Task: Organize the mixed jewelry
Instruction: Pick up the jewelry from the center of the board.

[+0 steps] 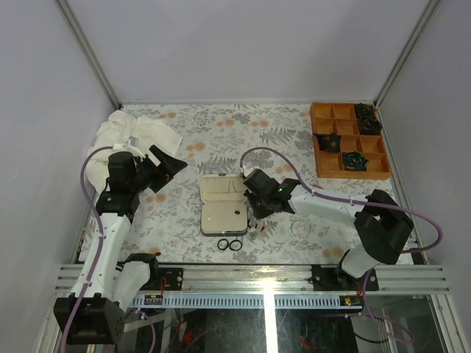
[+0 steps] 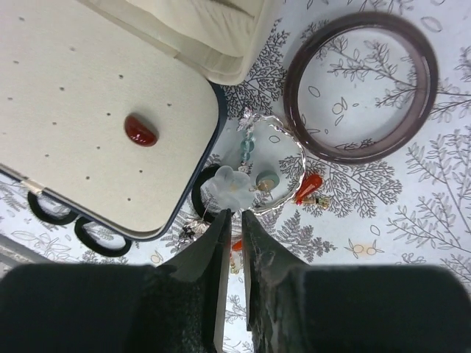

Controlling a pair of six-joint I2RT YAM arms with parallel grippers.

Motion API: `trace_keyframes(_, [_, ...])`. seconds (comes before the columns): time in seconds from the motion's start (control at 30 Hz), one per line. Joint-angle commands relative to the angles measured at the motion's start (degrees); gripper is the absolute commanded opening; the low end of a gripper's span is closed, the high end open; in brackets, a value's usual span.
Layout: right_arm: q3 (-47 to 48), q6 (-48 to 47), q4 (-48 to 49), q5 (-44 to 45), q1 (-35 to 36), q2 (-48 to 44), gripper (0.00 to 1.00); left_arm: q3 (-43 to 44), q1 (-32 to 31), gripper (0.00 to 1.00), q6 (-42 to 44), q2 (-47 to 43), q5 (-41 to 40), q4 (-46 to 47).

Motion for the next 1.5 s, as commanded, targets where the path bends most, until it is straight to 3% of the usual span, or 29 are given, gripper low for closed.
trace_keyframes(0.0, [1.26, -1.47, -1.76, 2.74, -0.31, -4.75, 0.16, 1.36, 0.40, 0.80, 0.88, -1.05, 1.16, -0.27])
trace_keyframes(0.13, [1.11, -2.00, -2.14, 2.15, -0.78, -5.78, 0.12, 1.36, 0.48, 0.80, 0.85, -1.32, 1.24, -0.51])
trace_keyframes(0.3, [0.03, -2.27, -1.16, -1.34, -0.75, -4.40, 0.37, 1.01, 0.50, 0.80, 0.88, -1.62, 1.14, -0.65])
trace_keyframes(0.37, [0.01, -2.08, -0.50, -2.41, -0.76, -2.84, 0.39, 1.00, 0.52, 0.80, 0.88, -1.57, 1.09, -0.65])
trace_keyframes(0.77, [0.45, 0.45, 2.05, -5.75, -0.81, 3.20, 0.37, 0.71, 0.78, 0.80, 1.23, -1.21, 1.17, -0.65])
trace_keyframes(1.1, [0.79, 1.17, 0.78, -2.79, -0.87, 5.95, 0.45, 0.41, 1.13, 0.80, 1.32, -1.18, 1.48, -0.47])
trace_keyframes(1.47, [2.77, 0.97, 1.52, -0.95, -1.51, 7.62, 0.45, 0.20, 1.31, 0.80, 1.15, -1.36, 1.98, -0.29])
